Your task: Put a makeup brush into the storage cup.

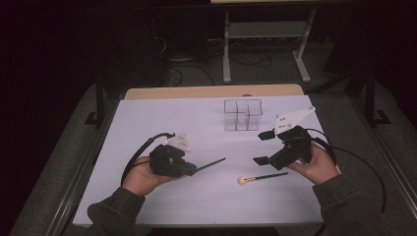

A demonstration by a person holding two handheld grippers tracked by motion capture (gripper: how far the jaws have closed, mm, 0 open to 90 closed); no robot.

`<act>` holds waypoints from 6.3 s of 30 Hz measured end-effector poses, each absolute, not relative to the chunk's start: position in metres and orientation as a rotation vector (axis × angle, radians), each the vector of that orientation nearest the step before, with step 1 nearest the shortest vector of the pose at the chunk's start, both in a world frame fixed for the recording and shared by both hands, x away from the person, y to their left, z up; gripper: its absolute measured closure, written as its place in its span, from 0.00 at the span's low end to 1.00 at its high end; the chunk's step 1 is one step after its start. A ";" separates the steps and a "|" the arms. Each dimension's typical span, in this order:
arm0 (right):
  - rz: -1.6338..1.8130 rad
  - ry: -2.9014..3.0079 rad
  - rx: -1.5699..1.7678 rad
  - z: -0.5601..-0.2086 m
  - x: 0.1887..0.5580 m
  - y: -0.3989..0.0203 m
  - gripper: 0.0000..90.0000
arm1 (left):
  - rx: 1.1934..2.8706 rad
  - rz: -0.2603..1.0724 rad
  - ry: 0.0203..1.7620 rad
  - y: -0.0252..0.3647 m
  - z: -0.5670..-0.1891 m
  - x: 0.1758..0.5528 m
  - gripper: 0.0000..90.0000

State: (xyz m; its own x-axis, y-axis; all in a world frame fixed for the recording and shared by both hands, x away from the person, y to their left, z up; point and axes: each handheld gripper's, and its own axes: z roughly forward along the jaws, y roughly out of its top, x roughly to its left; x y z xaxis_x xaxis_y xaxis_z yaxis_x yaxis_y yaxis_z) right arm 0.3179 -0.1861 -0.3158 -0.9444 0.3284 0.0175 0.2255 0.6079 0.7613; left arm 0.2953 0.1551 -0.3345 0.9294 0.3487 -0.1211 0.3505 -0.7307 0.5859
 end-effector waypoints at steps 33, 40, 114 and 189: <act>1.182 2.858 0.196 -0.309 0.327 -0.136 0.33 | 2.494 -0.021 0.318 0.125 -0.320 0.296 0.92; 1.163 2.898 0.164 -0.312 0.328 -0.128 0.37 | 2.499 -0.019 0.290 0.117 -0.318 0.294 0.92; 1.055 3.078 -0.169 -0.333 0.318 -0.096 0.92 | 2.532 -0.045 0.173 0.095 -0.317 0.289 0.92; 1.160 3.031 -0.087 -0.351 0.315 -0.123 0.93 | 2.493 -0.059 0.211 0.118 -0.327 0.287 0.93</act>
